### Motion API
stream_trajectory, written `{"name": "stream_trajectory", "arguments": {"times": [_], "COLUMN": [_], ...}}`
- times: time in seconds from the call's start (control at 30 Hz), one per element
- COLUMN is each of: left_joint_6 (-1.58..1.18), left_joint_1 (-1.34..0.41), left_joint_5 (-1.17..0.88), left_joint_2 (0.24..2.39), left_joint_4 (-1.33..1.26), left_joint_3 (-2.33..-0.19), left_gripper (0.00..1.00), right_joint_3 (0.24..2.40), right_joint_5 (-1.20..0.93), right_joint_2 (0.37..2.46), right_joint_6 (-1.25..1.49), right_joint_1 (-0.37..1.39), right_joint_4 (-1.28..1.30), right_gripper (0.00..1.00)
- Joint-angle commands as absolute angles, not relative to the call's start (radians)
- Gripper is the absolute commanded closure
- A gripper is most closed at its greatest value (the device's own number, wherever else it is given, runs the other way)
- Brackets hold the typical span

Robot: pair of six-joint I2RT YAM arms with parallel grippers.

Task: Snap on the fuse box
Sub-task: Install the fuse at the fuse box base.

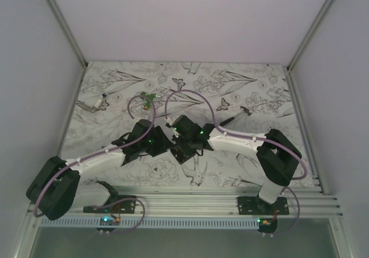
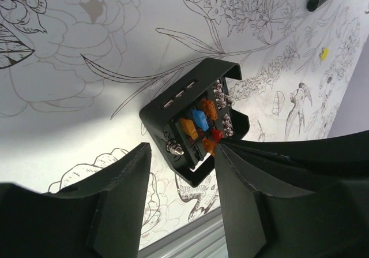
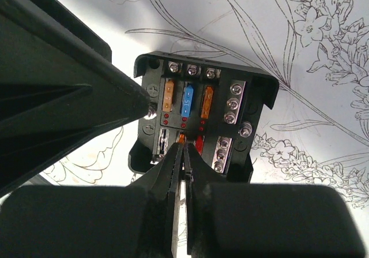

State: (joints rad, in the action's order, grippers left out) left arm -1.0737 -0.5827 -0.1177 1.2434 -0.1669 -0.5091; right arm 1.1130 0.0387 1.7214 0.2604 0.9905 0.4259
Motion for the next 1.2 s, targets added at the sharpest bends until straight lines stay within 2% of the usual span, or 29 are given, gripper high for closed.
{"name": "stream_trajectory", "arguments": {"times": [0.0, 0.2, 0.8, 1.17], "left_joint_6": [-1.041, -1.029, -1.027, -1.050], "left_joint_1": [-0.583, -0.585, -0.587, -0.603], "left_joint_5": [-0.118, -0.141, -0.150, -0.146], "left_joint_2": [1.245, 1.319, 1.402, 1.426], "left_joint_4": [-0.124, -0.126, -0.155, -0.190], "left_joint_3": [-0.511, -0.537, -0.574, -0.562], "left_gripper": [0.49, 0.52, 0.80, 0.84], "right_joint_3": [1.116, 1.136, 1.211, 1.278], "right_joint_5": [0.025, 0.016, 0.087, 0.117], "right_joint_2": [1.716, 1.762, 1.914, 2.031], "right_joint_6": [0.284, 0.286, 0.270, 0.262], "right_joint_1": [0.985, 0.985, 0.995, 1.003], "right_joint_4": [0.412, 0.445, 0.585, 0.613], "right_gripper": [0.93, 0.98, 1.00, 1.00]}}
